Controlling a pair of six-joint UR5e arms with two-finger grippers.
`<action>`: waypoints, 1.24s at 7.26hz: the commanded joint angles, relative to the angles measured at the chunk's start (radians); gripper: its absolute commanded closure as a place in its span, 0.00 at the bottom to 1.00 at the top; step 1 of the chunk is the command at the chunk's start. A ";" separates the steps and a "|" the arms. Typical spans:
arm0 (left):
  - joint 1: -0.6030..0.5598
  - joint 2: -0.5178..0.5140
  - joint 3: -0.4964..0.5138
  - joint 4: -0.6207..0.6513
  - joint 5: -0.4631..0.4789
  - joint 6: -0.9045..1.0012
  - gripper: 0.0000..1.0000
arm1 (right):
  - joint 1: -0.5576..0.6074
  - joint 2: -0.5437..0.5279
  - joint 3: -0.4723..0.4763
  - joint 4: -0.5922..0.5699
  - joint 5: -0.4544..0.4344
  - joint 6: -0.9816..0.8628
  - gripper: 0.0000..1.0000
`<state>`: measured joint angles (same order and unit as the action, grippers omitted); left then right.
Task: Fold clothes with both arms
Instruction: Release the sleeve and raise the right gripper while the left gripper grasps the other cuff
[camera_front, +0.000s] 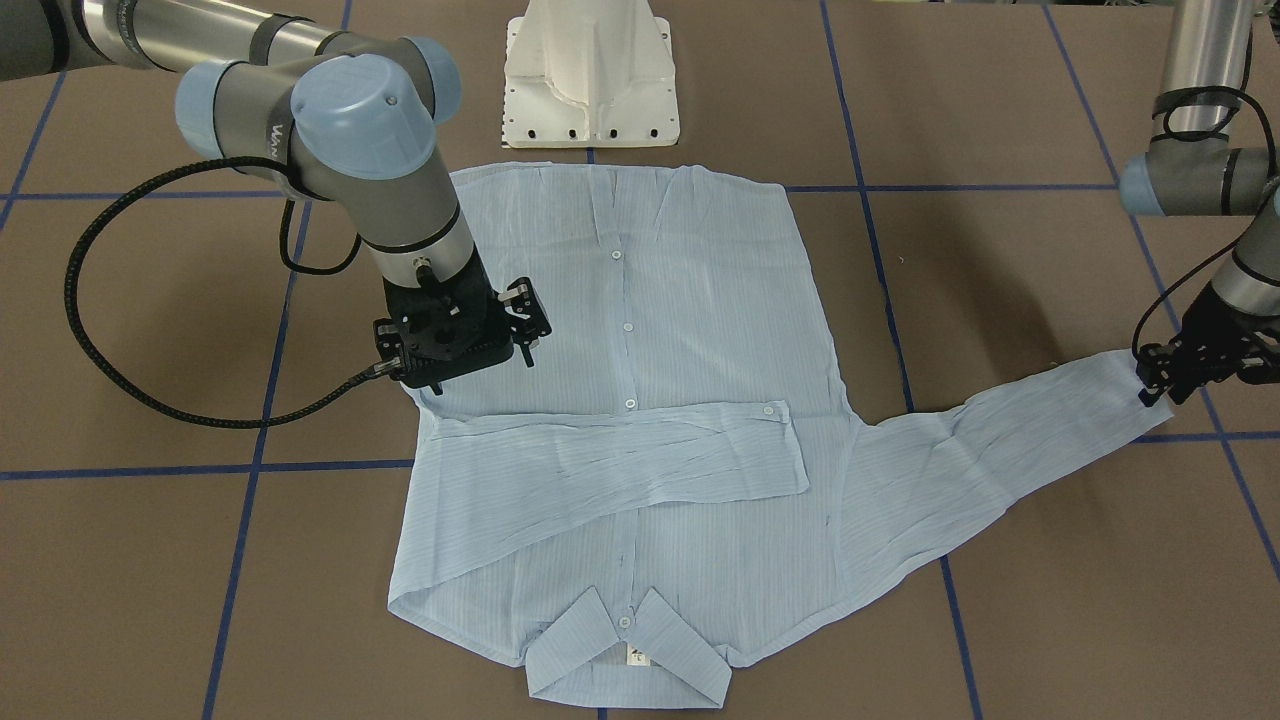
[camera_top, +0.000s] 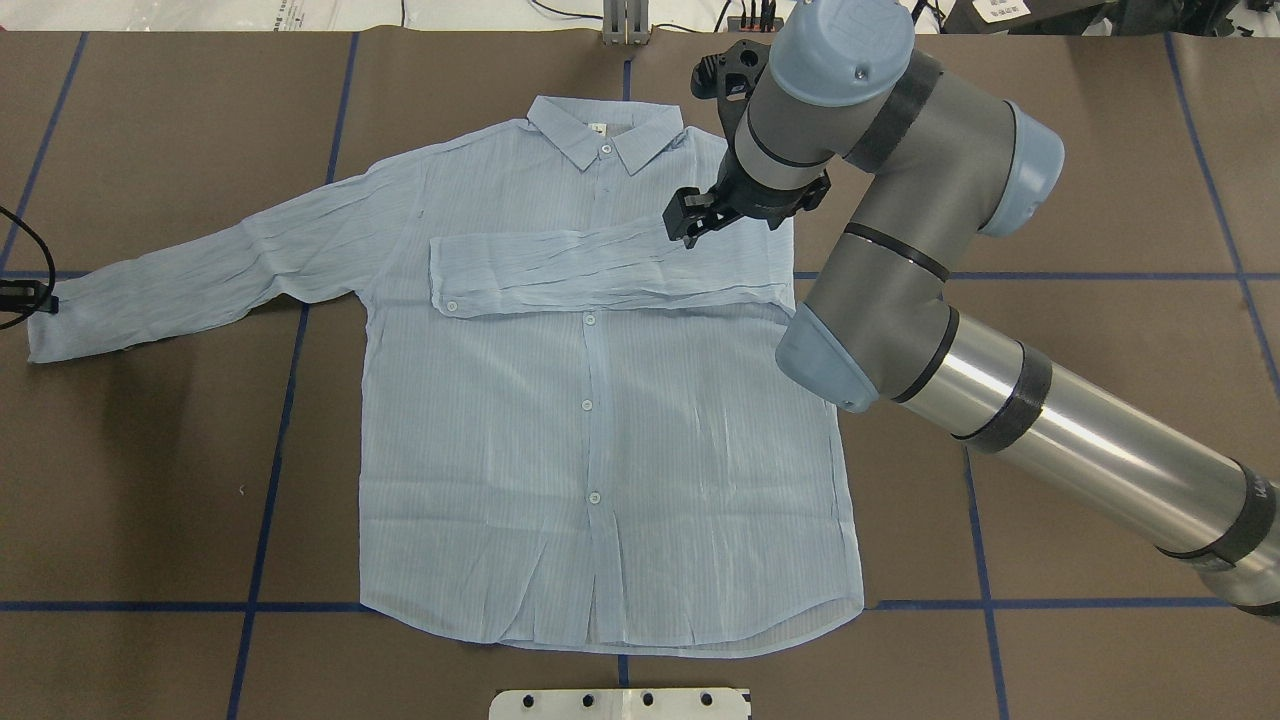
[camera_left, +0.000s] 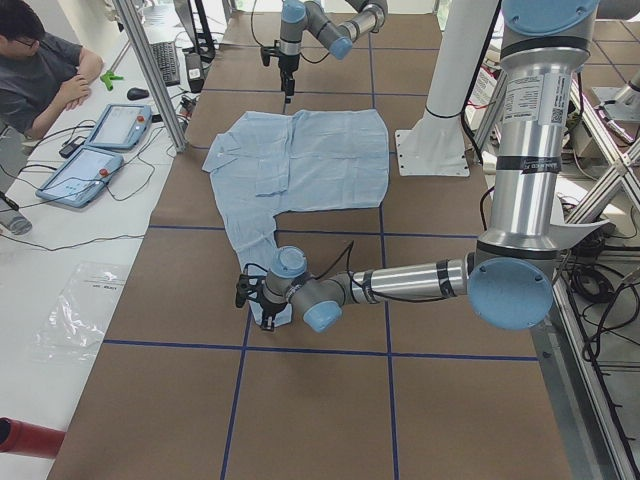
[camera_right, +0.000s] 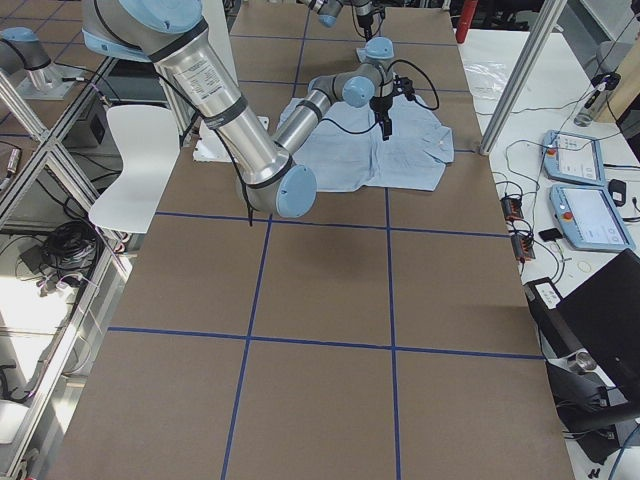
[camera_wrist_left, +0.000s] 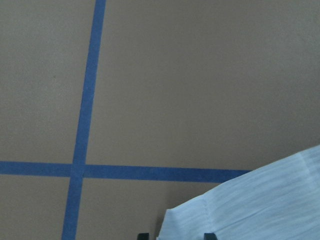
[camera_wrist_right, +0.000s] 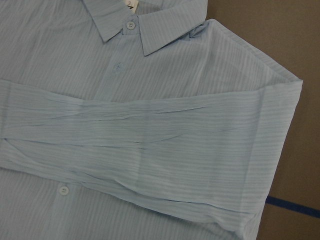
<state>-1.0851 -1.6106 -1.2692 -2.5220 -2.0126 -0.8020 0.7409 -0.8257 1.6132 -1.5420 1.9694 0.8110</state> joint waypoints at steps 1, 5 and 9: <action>0.002 -0.005 -0.005 0.002 -0.003 0.001 1.00 | 0.002 -0.007 0.001 0.000 0.000 -0.004 0.00; -0.002 -0.009 -0.186 0.128 -0.101 0.001 1.00 | 0.081 -0.119 0.088 -0.010 0.049 -0.047 0.00; -0.006 -0.370 -0.459 0.882 -0.101 -0.019 1.00 | 0.254 -0.323 0.137 -0.012 0.150 -0.307 0.00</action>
<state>-1.0909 -1.8484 -1.6681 -1.8709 -2.1141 -0.8078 0.9353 -1.0781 1.7364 -1.5551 2.0913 0.6088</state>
